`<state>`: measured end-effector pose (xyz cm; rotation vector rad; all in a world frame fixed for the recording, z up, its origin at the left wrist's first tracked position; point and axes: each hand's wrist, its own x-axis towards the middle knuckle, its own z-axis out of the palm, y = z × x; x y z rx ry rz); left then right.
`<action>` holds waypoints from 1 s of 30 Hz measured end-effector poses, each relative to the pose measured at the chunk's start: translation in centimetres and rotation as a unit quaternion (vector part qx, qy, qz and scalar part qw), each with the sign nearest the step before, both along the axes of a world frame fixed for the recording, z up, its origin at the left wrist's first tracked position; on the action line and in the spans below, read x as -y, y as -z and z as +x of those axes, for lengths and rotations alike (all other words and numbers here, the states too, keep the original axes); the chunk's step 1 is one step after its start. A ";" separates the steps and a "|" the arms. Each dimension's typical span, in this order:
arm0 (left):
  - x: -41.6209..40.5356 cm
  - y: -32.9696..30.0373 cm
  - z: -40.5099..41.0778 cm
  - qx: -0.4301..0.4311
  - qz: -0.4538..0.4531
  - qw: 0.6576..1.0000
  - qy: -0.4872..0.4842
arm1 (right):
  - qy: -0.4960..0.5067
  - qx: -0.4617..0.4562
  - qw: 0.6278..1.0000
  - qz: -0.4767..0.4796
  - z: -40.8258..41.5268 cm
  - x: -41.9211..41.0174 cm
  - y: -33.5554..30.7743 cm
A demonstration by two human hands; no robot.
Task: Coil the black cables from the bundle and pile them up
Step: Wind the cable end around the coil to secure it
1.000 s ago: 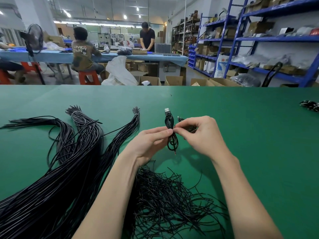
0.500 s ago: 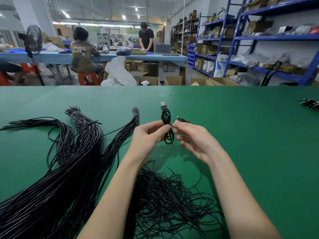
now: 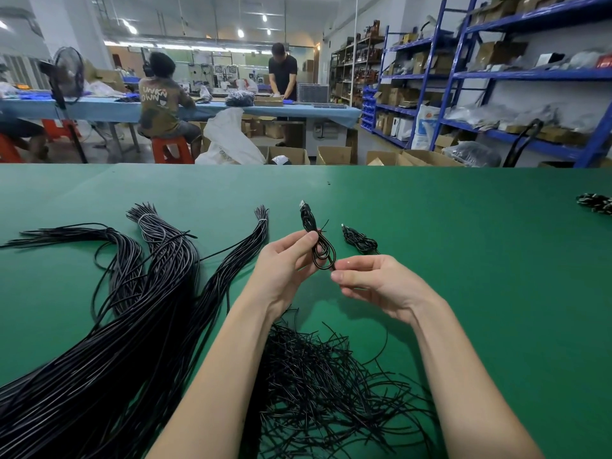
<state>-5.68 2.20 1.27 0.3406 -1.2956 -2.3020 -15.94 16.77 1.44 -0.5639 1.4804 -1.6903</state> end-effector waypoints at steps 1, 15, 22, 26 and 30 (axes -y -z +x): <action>0.0 0.0 0.0 -0.004 0.010 1.000 -0.002 | -0.006 -0.008 1.000 0.003 0.0 0.0 0.0; 0.5 0.3 0.5 0.065 -0.038 0.996 0.048 | 0.128 -0.462 0.877 -0.031 0.2 -0.1 -1.3; 0.7 0.3 0.5 0.074 -0.038 0.994 0.077 | 0.116 -0.526 0.841 -0.038 -0.1 -0.1 -0.8; 0.7 0.3 0.5 0.078 -0.036 0.992 0.092 | 0.134 -0.528 0.838 -0.031 -0.1 0.0 -0.7; 0.8 0.3 0.5 0.074 -0.066 0.990 0.096 | 0.163 -0.476 0.864 0.003 0.1 0.0 -0.5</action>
